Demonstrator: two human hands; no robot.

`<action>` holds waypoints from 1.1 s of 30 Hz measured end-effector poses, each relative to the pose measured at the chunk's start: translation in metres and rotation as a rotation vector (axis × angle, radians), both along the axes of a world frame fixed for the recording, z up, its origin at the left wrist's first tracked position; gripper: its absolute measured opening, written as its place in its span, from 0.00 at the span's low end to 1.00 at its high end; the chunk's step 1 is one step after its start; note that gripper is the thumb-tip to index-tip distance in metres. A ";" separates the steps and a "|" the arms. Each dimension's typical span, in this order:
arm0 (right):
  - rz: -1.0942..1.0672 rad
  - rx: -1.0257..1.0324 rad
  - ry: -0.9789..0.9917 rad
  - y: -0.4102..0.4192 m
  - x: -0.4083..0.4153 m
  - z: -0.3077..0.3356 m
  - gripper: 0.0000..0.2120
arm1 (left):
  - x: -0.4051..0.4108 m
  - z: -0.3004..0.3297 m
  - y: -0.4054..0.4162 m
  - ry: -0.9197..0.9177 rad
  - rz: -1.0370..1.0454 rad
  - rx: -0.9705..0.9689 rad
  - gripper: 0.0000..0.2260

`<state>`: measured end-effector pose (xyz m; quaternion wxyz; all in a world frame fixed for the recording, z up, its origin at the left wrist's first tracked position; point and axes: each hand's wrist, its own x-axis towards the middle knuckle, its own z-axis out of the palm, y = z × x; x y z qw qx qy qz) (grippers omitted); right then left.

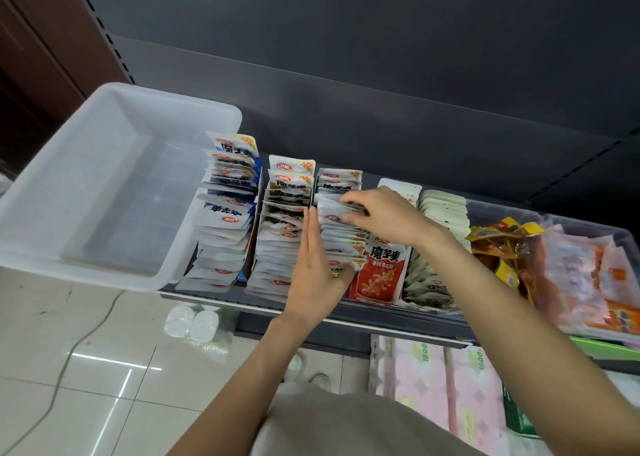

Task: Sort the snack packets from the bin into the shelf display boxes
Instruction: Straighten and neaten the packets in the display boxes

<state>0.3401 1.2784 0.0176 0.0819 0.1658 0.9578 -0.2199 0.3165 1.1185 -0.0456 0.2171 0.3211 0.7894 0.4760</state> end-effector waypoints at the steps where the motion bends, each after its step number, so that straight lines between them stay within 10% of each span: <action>1: -0.112 -0.088 0.106 -0.002 0.007 0.003 0.13 | 0.000 0.001 0.001 -0.040 0.000 0.015 0.43; 8: -0.471 -0.278 0.380 -0.029 0.029 -0.020 0.21 | -0.005 0.009 0.008 -0.042 0.012 0.069 0.40; 24: 0.115 -0.163 -0.013 0.042 -0.023 0.010 0.29 | -0.015 0.007 0.020 -0.024 0.020 0.102 0.19; 33: 0.371 0.415 -0.013 0.025 -0.041 0.005 0.29 | -0.015 0.005 0.020 0.006 0.018 0.091 0.18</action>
